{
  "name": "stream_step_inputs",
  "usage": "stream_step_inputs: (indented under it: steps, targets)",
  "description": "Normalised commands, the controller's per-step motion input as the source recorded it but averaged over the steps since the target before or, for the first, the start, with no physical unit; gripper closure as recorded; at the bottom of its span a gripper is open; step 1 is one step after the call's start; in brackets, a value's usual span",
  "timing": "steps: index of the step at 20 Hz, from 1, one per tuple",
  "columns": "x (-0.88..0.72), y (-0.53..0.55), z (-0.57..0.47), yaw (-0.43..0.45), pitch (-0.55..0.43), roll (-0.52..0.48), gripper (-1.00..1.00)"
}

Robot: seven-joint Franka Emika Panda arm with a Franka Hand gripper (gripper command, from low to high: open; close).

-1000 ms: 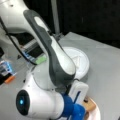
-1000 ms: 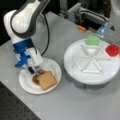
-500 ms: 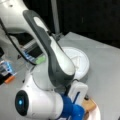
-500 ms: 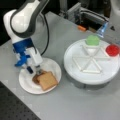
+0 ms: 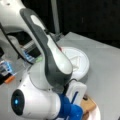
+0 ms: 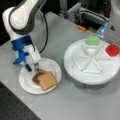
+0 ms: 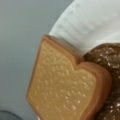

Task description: Ingredient selection for cheeseburger or sandwich

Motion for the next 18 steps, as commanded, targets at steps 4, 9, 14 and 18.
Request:
stream_step_inputs:
  steps: [4, 9, 14, 18]
  targets:
    - [-0.11, 0.21, 0.43, -0.038, 0.087, -0.181, -1.00]
    - [-0.15, 0.30, 0.38, -0.001, 0.191, -0.379, -1.00]
    - [-0.21, 0.34, 0.48, 0.060, 0.321, -0.547, -1.00]
    - [-0.17, 0.41, 0.46, 0.049, 0.242, -0.526, -1.00]
